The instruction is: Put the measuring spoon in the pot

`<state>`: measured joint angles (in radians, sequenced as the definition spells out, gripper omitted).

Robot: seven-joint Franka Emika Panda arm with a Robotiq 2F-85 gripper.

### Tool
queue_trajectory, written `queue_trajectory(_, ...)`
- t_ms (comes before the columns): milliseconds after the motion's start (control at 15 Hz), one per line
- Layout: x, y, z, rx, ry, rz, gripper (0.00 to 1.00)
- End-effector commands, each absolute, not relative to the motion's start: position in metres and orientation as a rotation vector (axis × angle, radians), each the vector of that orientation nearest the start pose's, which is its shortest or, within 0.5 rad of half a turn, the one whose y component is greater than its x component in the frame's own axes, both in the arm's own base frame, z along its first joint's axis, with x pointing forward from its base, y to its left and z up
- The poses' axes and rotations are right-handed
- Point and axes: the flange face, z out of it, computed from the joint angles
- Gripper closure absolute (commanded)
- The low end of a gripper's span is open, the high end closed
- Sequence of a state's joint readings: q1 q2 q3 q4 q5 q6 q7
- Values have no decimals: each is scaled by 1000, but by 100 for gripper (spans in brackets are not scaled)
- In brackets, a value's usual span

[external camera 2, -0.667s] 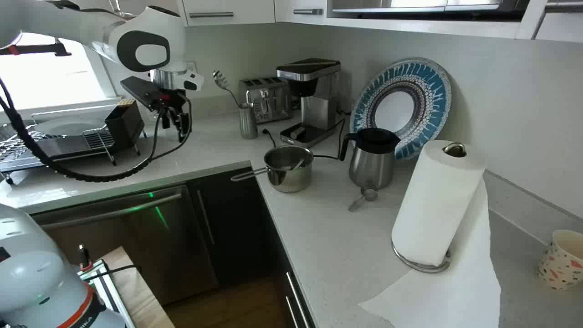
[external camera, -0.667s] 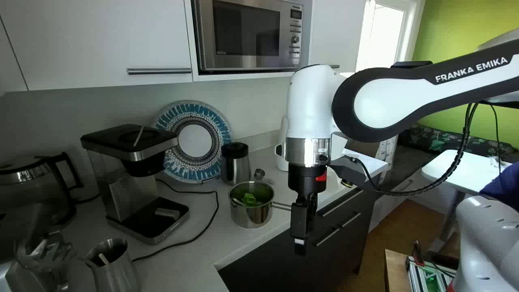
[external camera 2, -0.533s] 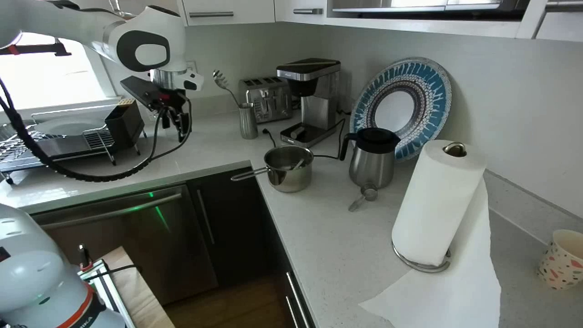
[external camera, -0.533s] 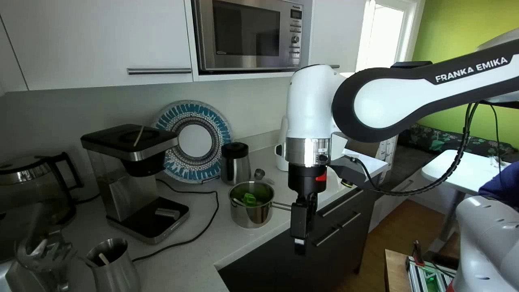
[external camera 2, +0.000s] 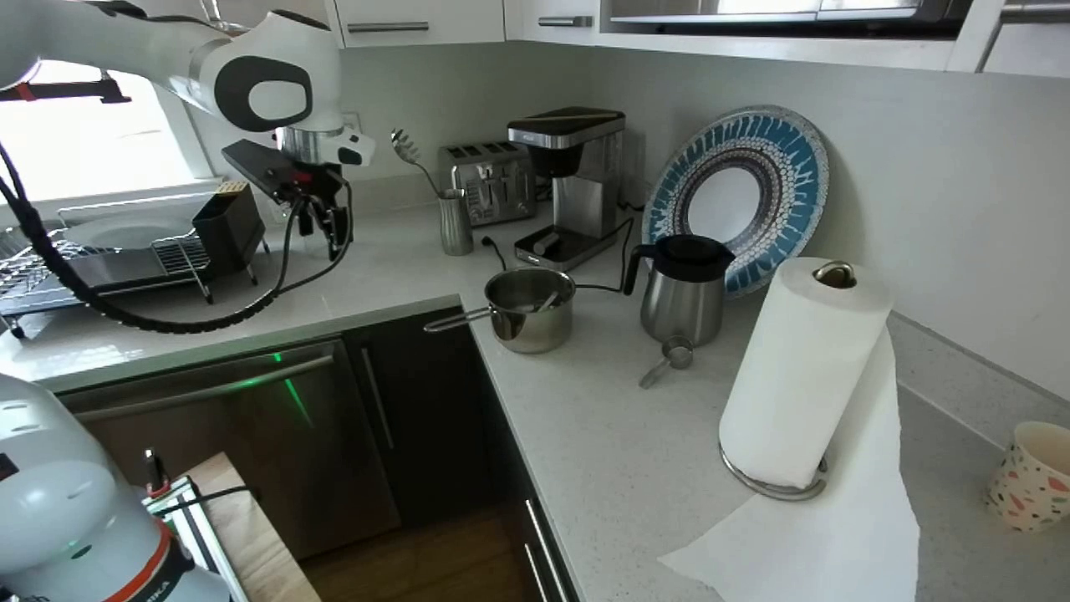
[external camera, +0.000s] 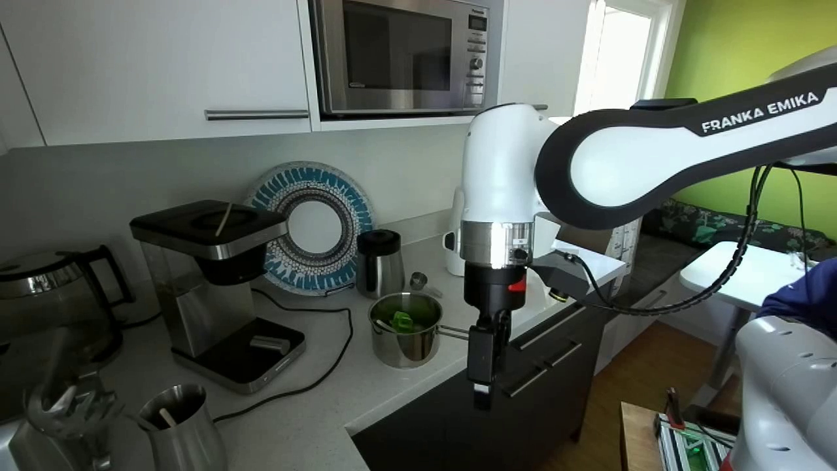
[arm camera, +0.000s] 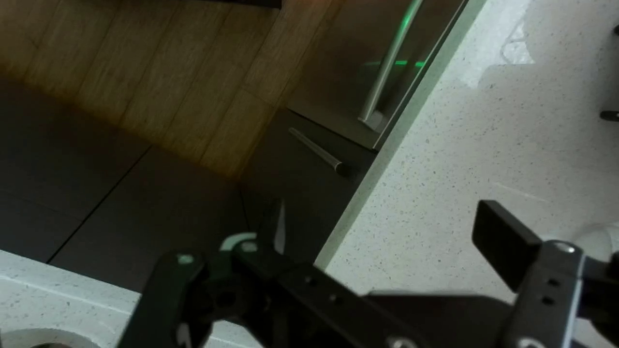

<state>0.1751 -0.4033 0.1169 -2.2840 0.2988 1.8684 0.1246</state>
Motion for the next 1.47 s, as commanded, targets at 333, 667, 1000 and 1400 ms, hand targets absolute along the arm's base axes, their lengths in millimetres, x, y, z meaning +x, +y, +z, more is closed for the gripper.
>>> queue_trajectory(333,468,-5,562,-3247,-52,-503,0)
queue_trajectory(667,483,-121,537,-3178,449,-703,0)
queue_trajectory(1000,477,-174,514,-3138,625,-594,0)
queue_trajectory(1400,492,-202,504,-3086,673,-652,0)
